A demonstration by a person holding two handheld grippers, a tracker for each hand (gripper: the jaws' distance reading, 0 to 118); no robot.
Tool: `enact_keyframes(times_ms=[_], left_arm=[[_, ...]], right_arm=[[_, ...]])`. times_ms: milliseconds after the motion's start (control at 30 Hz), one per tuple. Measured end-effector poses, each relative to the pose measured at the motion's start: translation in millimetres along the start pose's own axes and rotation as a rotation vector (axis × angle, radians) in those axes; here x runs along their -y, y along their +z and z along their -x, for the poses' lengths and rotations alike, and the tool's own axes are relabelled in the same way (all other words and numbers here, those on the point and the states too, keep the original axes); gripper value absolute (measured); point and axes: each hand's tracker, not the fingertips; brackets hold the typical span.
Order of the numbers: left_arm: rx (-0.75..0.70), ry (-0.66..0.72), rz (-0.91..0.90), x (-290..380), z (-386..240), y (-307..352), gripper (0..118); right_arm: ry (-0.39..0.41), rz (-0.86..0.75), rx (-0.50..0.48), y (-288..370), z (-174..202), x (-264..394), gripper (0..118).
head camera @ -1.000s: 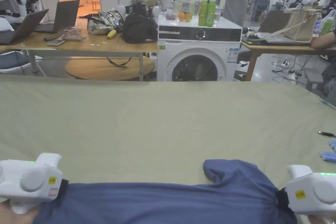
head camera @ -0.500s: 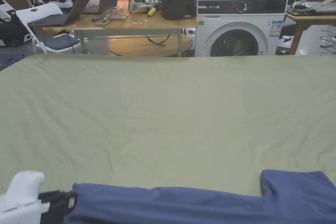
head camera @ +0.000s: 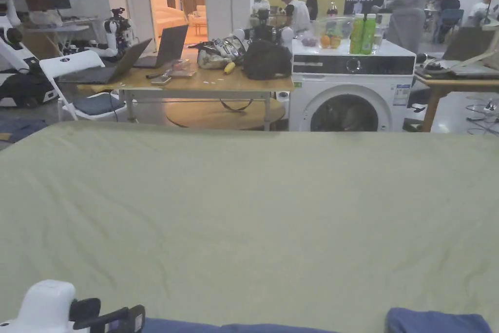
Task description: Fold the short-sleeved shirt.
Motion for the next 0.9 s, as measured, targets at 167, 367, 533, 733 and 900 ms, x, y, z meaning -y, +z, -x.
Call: enact_keyframes(times_ms=[167, 367, 533, 733, 900], left_arm=[[0.149, 0.020, -0.070, -16.2, -28.2, -10.0, 0], [0.204, 0.105, -0.072, -18.4, -28.6, -8.3, 0], [0.149, 0.338, -0.035, 1.1, 43.4, -6.8, 79], [0.155, 0.658, 0.162, 65.5, 115.4, -34.6, 89], [0.306, 0.928, 0.175, 107.7, 117.4, -71.0, 33]], right_arm=[[-0.011, -0.026, -0.084, -23.3, 40.5, -22.0, 0], [0.041, -0.001, -0.119, -44.8, 68.8, -17.8, 0], [0.055, 0.014, -0.146, -43.6, 68.2, -8.1, 0], [-0.026, 0.066, -0.187, -43.1, 57.7, 6.1, 0], [-0.044, 0.099, -0.191, -44.7, 50.1, 16.6, 0]])
